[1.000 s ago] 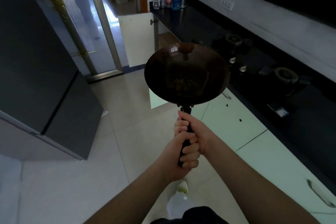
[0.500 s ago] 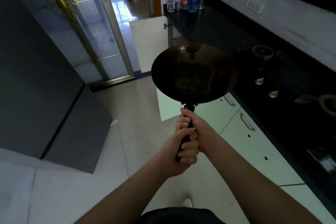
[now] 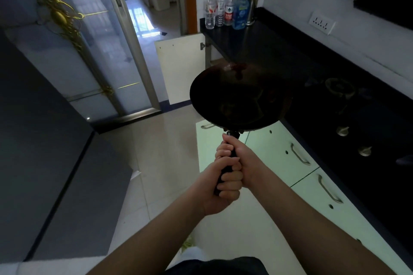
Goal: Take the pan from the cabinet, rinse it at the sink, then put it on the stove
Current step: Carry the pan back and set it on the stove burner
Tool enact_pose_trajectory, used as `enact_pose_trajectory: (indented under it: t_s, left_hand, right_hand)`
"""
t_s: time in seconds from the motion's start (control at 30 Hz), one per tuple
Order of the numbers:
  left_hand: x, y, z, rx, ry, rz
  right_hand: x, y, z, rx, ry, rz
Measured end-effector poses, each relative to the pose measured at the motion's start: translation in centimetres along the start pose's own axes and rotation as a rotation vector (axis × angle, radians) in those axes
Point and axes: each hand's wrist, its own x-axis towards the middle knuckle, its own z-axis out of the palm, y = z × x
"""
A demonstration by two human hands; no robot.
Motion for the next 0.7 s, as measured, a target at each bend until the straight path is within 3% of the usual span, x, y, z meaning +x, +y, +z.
enact_pose_trajectory:
  t_s: [0.37,0.7]
  left_hand:
    - [3.5,11.7,-1.7,0.119,-0.043,-0.114]
    - [14.0,15.7,1.9,0.233,-0.017,-0.201]
  right_hand:
    - [7.3,-5.2,5.8,0.136,0.054,-0.125]
    - [9.1,-15.8,2.6,0.247,0.047,-0.204]
